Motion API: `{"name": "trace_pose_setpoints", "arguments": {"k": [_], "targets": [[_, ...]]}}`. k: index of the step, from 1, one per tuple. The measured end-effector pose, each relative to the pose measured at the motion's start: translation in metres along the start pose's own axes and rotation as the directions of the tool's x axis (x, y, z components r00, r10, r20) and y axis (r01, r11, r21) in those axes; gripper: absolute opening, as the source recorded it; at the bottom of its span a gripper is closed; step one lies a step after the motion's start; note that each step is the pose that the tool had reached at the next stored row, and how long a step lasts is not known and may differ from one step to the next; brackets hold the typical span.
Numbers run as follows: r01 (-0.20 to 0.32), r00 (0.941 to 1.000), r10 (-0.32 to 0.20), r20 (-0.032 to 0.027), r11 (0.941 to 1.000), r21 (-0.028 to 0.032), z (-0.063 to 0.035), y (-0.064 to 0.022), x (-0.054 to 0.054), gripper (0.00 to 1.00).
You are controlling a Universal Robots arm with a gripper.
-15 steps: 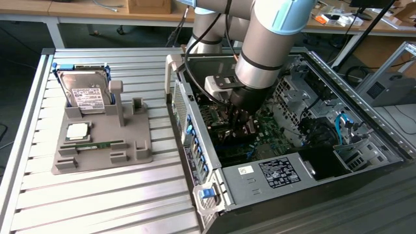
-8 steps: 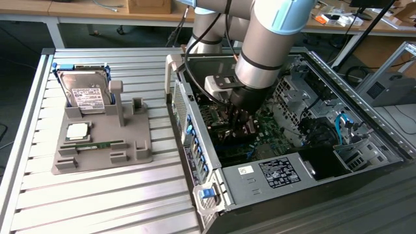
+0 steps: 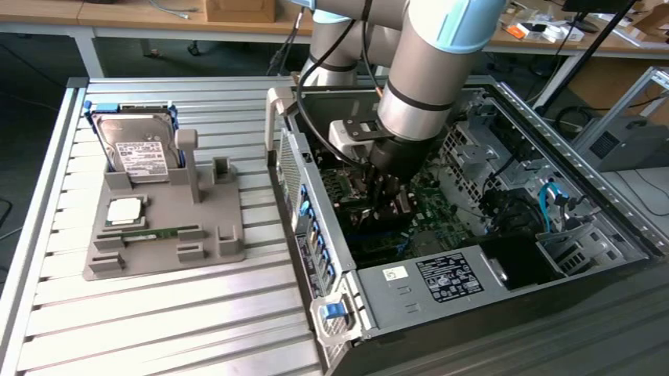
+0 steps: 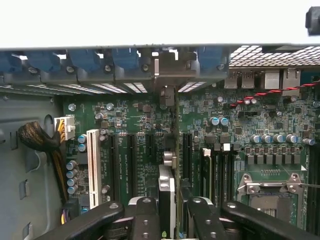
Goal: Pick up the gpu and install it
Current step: 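Insert the gpu into the slot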
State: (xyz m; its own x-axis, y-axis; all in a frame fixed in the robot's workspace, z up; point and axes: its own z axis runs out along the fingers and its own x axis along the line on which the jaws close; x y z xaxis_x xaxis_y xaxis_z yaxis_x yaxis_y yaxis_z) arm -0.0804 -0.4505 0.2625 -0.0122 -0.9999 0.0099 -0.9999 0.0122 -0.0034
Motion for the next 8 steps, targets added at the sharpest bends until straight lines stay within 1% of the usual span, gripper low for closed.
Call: {"name": "trace_pose_setpoints", "arguments": {"k": [4, 5, 8], "targets": [[0.0, 0.9996, 0.0, -0.0265, 1.0, 0.0003, 0.0, -0.0002, -0.0015, 0.27], [0.0, 0.9996, 0.0, -0.0296, 1.0, 0.0004, 0.0, -0.0002, -0.0024, 0.27], [0.001, 0.9995, -0.001, -0.03, 1.0, 0.0004, 0.0, -0.0003, -0.0039, 0.27]]}}
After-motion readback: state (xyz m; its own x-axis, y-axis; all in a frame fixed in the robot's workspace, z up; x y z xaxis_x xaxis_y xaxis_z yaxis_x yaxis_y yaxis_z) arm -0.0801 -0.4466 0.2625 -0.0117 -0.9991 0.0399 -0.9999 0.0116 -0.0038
